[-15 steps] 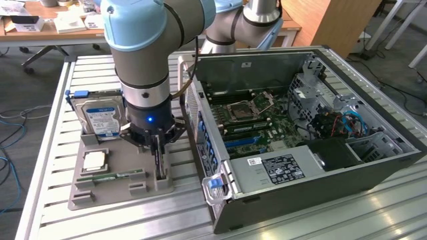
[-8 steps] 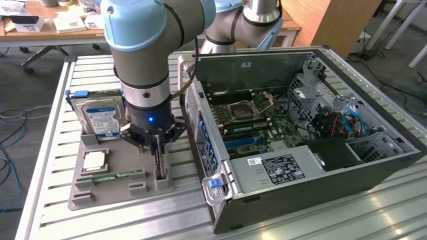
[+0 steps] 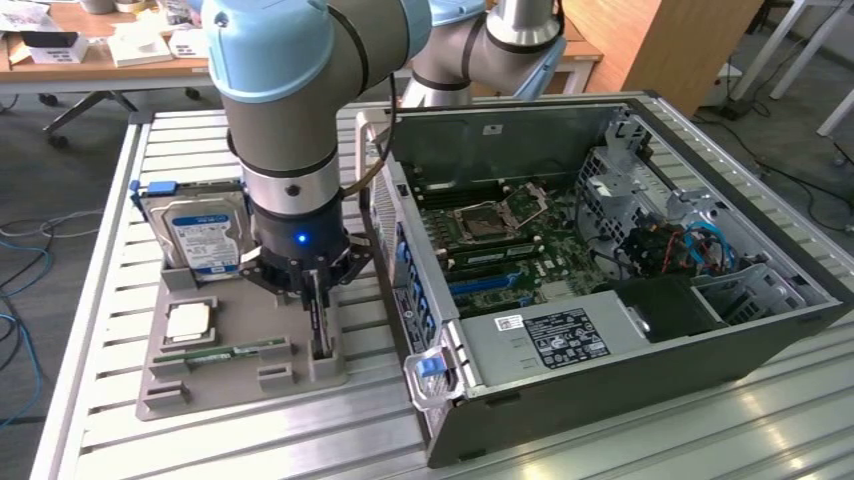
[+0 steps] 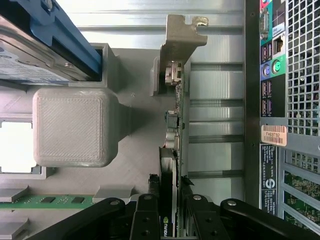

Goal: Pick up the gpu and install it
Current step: 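Pick up the gpu and move the gpu toward the slot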

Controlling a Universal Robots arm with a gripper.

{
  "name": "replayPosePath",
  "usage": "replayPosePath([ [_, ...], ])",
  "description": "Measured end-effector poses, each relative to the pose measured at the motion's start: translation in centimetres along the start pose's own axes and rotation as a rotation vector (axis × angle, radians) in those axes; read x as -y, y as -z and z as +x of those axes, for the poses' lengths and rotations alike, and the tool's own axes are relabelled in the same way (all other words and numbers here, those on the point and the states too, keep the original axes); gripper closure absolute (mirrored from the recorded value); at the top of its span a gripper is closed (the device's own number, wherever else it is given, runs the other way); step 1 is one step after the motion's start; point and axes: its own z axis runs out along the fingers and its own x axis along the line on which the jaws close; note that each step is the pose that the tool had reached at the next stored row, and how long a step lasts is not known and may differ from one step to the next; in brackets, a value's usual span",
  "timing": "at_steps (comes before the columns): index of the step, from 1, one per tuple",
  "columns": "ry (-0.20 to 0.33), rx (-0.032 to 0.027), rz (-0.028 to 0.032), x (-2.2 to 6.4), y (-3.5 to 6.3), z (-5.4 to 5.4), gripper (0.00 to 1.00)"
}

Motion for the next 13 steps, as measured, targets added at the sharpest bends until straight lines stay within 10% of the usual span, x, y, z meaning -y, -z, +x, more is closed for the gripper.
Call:
replayPosePath([
  [13, 0.0, -0.0002, 0.0004, -0.09, 2.11, 0.0, 0.74],
])
